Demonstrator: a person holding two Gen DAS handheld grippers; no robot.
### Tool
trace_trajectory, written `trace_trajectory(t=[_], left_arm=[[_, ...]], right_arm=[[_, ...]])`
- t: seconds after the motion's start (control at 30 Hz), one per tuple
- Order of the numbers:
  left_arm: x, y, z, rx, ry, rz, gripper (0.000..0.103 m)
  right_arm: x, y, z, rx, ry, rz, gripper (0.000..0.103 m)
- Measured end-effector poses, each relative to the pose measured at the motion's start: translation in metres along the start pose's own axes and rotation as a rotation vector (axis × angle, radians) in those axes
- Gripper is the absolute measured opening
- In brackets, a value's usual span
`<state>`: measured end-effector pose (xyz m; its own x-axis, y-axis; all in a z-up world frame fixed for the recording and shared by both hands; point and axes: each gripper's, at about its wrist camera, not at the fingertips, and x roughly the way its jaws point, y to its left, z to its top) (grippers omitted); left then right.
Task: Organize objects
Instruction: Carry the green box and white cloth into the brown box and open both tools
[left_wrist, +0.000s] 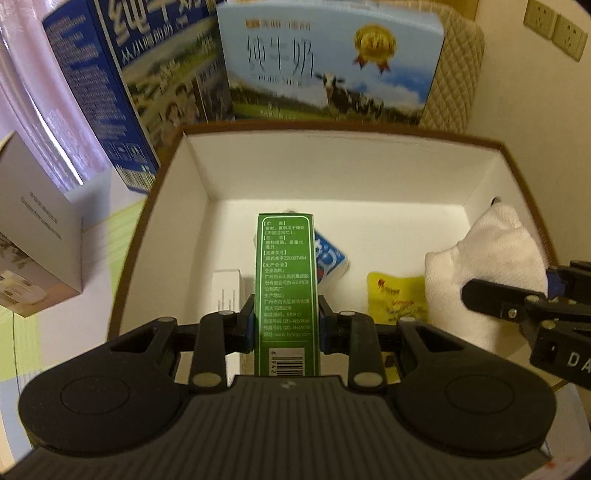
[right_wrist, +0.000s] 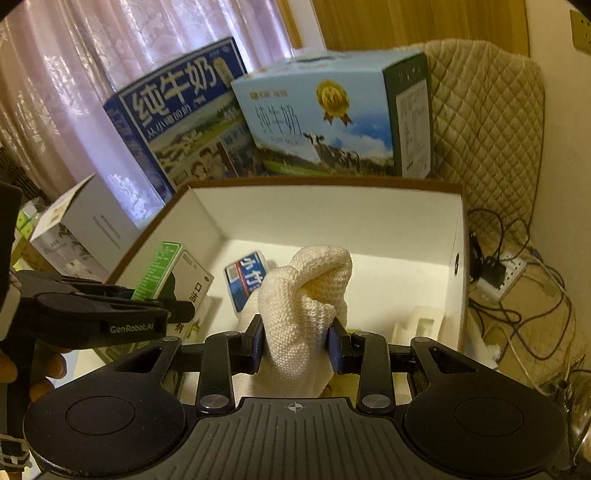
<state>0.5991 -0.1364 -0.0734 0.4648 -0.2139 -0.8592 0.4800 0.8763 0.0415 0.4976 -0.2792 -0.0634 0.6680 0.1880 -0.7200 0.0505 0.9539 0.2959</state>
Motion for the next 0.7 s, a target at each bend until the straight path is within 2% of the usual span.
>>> trace_trajectory(t=[0.2,0.3,0.53,0.6,0.63,0.7], left_arm=[[0.015,0.0,-0.006,0.03,0.022,-0.013,0.027],[0.015,0.002,-0.007,0.042,0.021,-0.022,0.036],[0.012,0.012,-0.006,0.044,0.012,0.001,0.044],[0.009,0.015,-0.006,0.039,0.01,0.005,0.047],[0.008,0.016,-0.007,0.038,0.009,0.006,0.047],[0.004,0.018,-0.008,0.034,0.002,0.007,0.057]], right_arm=[[0.01,-0.004,-0.002,0.017,0.026,-0.002,0.031],[0.013,-0.004,-0.002,0.021,0.036,-0.002,0.031],[0.018,0.001,-0.001,0.033,0.05,0.006,0.032],[0.019,0.004,-0.001,0.046,0.041,0.036,0.033],[0.019,0.004,-0.001,0.06,0.035,0.057,0.035],[0.019,0.006,0.0,0.092,0.025,0.086,0.047]])
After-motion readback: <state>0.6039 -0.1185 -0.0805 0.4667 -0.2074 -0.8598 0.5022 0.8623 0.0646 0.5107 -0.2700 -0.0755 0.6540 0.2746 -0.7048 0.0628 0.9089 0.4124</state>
